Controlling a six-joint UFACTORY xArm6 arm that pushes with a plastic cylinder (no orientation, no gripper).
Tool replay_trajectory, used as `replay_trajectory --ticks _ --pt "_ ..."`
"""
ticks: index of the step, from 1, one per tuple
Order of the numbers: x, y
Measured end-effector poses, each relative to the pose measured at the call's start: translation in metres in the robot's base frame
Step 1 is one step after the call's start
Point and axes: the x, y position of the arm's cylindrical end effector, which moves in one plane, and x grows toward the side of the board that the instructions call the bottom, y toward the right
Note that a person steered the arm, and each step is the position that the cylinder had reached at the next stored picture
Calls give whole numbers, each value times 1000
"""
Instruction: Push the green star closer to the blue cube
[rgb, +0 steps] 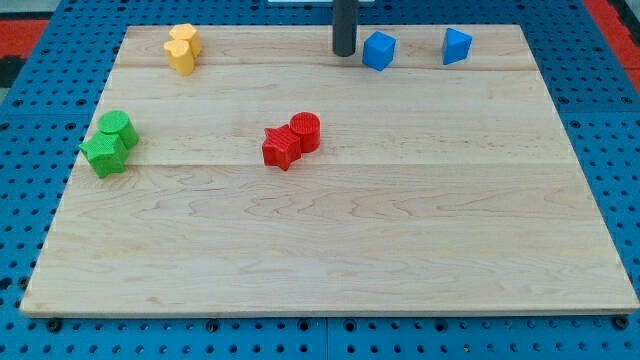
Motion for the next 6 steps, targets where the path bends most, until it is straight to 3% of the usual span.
replay_trajectory --ticks 1,2,4,5,6 --pt "-5 66" --pt "46 -19" --pt "85 -225" --pt "127 -339" --pt "148 -350"
